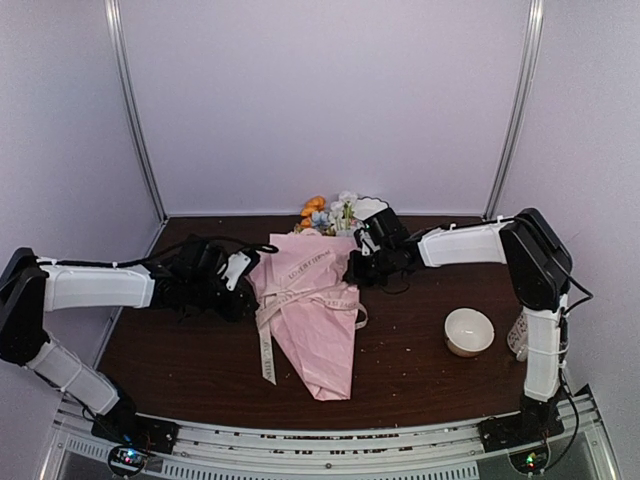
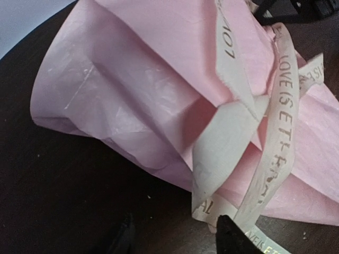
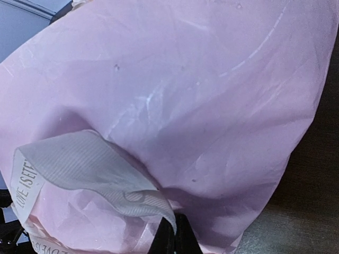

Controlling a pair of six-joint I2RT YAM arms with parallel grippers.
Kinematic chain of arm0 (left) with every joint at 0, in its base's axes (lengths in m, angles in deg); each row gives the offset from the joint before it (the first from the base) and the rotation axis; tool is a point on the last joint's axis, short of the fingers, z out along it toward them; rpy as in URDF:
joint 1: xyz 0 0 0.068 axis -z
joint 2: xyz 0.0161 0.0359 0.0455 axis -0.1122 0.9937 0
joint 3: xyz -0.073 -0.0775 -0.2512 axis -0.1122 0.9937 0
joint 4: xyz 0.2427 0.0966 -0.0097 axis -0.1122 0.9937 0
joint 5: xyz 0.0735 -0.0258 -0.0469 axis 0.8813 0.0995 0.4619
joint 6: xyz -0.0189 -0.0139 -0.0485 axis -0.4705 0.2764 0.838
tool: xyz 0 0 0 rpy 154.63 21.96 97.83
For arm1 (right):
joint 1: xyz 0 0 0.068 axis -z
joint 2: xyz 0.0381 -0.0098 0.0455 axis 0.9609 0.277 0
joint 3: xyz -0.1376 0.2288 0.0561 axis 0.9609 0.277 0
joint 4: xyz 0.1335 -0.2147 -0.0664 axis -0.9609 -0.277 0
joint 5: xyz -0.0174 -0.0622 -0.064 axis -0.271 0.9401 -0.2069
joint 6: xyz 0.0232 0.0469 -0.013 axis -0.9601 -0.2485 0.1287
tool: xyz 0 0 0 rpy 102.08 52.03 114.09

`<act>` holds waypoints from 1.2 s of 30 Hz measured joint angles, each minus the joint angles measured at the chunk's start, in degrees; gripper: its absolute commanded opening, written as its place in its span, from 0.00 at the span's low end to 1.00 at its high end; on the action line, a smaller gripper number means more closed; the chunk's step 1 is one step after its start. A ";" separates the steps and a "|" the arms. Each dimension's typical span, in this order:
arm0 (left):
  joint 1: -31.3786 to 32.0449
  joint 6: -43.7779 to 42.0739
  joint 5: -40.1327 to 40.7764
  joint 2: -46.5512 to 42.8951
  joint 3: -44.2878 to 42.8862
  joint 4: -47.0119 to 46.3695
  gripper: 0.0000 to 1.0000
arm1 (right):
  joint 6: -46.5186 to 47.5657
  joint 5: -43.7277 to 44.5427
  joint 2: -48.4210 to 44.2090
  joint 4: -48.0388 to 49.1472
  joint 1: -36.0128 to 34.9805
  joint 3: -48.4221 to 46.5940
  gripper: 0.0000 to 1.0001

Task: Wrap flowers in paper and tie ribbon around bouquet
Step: Cross the ribbon over the folded bouquet.

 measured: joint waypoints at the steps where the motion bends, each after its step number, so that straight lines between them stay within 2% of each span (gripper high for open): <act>1: 0.00 -0.42 0.50 -0.55 0.00 0.46 0.63 | 0.04 -0.09 0.13 -0.22 0.00 -0.33 0.00; 6: 0.35 -4.20 1.51 -4.72 -1.70 1.18 0.63 | 0.20 -0.55 0.22 -0.66 -0.07 -0.81 0.00; 9: 2.97 -9.57 -0.02 -4.52 -5.40 0.57 0.64 | 0.20 -0.68 0.22 -0.68 -0.17 -0.81 0.00; 14: 12.22 -23.41 -1.64 2.97 -13.33 -0.46 0.67 | 0.20 -0.87 0.22 -0.96 -0.31 -0.81 0.00; 19: 14.78 -33.83 1.25 12.33 -16.48 0.94 0.65 | 0.24 -1.20 0.22 -1.27 -0.33 -0.81 0.00; 21: 14.67 -36.30 3.28 15.80 -18.23 1.75 0.60 | 0.24 -1.49 0.22 -1.46 -0.35 -0.81 0.00; 22: 14.62 -37.00 4.42 17.27 -19.17 2.01 0.53 | 0.24 -1.62 0.22 -1.44 -0.37 -0.81 0.00; 25: 14.62 -38.05 8.46 21.68 -23.06 2.84 0.24 | 0.22 -2.27 0.20 -1.44 -0.48 -0.79 0.00; 29: 14.62 -37.16 10.69 23.08 -24.81 2.54 0.00 | 0.76 -4.48 0.20 -1.42 -0.72 -0.76 0.00; 36: 13.88 -33.57 9.01 22.21 -24.35 0.72 0.00 | 4.13 -12.85 0.11 -1.31 -1.79 0.20 0.00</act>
